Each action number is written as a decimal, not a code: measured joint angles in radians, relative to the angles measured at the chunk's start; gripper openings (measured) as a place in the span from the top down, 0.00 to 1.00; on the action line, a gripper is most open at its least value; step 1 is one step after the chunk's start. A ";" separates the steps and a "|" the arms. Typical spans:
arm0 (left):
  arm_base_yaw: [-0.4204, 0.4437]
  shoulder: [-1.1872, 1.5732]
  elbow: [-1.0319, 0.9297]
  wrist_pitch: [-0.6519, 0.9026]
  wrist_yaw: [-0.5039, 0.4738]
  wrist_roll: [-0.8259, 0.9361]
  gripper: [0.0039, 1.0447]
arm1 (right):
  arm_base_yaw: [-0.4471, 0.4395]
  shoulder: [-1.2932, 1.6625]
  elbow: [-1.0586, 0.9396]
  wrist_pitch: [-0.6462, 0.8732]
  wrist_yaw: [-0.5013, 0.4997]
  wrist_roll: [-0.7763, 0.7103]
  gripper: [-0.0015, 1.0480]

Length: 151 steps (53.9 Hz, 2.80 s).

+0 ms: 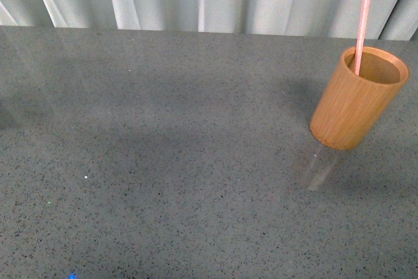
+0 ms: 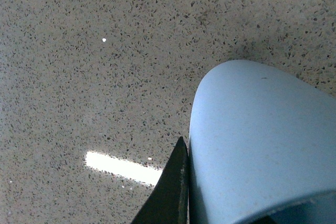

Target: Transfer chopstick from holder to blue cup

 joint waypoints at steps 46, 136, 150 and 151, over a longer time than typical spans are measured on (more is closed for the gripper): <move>-0.722 -0.255 0.173 -0.434 0.085 0.103 0.97 | 0.000 0.000 0.000 0.000 0.000 0.000 0.10; -0.924 0.154 0.312 -0.339 0.025 0.064 0.97 | 0.000 0.000 0.000 0.000 0.000 0.000 0.10; -0.919 0.158 0.321 -0.323 0.018 0.051 0.56 | 0.000 0.000 0.000 0.000 0.000 0.000 0.10; -0.918 0.157 0.322 -0.323 0.018 0.051 0.54 | 0.000 0.000 0.000 0.000 0.000 0.000 0.10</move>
